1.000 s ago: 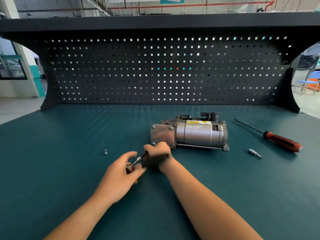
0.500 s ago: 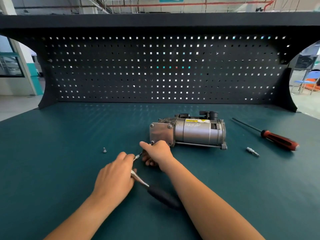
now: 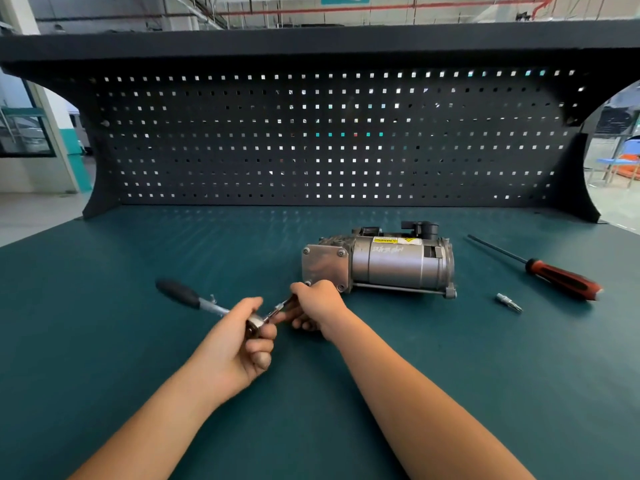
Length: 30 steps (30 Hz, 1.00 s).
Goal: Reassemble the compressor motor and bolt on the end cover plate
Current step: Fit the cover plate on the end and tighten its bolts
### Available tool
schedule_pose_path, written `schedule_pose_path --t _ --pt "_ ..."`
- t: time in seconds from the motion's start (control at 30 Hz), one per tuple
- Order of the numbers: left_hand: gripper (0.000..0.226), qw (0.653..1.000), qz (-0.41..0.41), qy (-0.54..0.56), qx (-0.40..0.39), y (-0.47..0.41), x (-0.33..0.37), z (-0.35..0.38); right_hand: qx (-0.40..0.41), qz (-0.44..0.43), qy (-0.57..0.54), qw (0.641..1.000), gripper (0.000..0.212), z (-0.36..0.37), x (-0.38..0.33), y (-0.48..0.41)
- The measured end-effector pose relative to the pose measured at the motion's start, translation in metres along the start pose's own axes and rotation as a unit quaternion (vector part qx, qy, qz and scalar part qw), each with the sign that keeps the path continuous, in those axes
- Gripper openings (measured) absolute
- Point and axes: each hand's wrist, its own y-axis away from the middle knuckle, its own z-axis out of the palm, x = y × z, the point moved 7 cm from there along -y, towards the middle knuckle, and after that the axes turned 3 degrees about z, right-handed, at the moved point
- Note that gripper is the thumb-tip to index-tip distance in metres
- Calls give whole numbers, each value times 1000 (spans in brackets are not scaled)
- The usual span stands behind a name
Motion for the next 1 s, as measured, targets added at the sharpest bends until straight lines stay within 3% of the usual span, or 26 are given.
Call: schedule_pose_path --t 0.03,0.07,0.1,0.13,0.17,0.2,0.23,0.27,0.3,0.37,0.4,0.43,0.5,0.53,0.6,0.63,0.67,0.7,0.73,0.83,0.93,1.0 --pt "31 988 65 -141 19 1 8 -1 1 -5 3 1000 28 -1 0 0" --pt "31 942 142 -300 39 2 18 0 5 -10 7 1000 30 -2 1 0" --pt "30 858 217 -462 61 5 24 2 15 -18 15 1000 33 -4 0 0" --pt "27 752 277 -592 87 7 28 6 30 -28 28 999 35 -7 0 1" --pt "25 656 313 -678 107 10 28 10 44 -40 48 997 37 -9 -2 0" --pt "26 594 335 -721 121 13 25 13 52 -52 69 995 38 -9 -3 -1" --pt "29 575 342 -732 127 15 23 14 55 -60 83 993 38 -8 -4 -1" --pt "31 604 332 -714 121 14 21 13 58 -62 88 993 37 -8 -4 -2" --pt "34 681 312 -654 104 13 21 12 60 -58 89 993 35 -9 -4 -3" --pt "42 906 179 -383 36 6 12 6 56 -38 79 995 34 -11 -2 -2" --pt "45 976 72 -205 6 3 0 4 53 -30 66 996 33 -11 -1 -2" --pt "45 998 -10 -52 -15 5 -9 7 49 -22 51 997 31 -10 -1 -1" --pt "37 991 -71 109 -39 8 -11 11 38 -13 41 998 27 -8 -1 -1" --pt "29 992 -61 101 -53 8 -9 11 30 -12 45 998 26 -6 -2 0" --pt "12 994 31 -92 -46 6 0 7 15 -9 48 999 28 -4 -2 0" --pt "11 962 101 -253 -27 6 6 5 11 -7 49 999 31 -4 -2 1" --pt "12 902 170 -397 -13 7 12 6 11 -8 52 999 33 -5 -1 2" --pt "13 839 221 -498 0 9 15 8 13 -9 55 998 35 -6 -1 3" --pt "11 800 251 -545 17 10 17 8 14 -13 54 998 36 -8 -1 4" --pt "1 780 292 -552 48 17 24 9 17 -29 50 998 41 -10 -1 4" --pt "6 770 301 -561 50 16 25 9 34 -37 64 997 42 -9 0 1" --pt "14 782 285 -552 42 15 25 9 40 -41 78 995 41 -9 0 1"
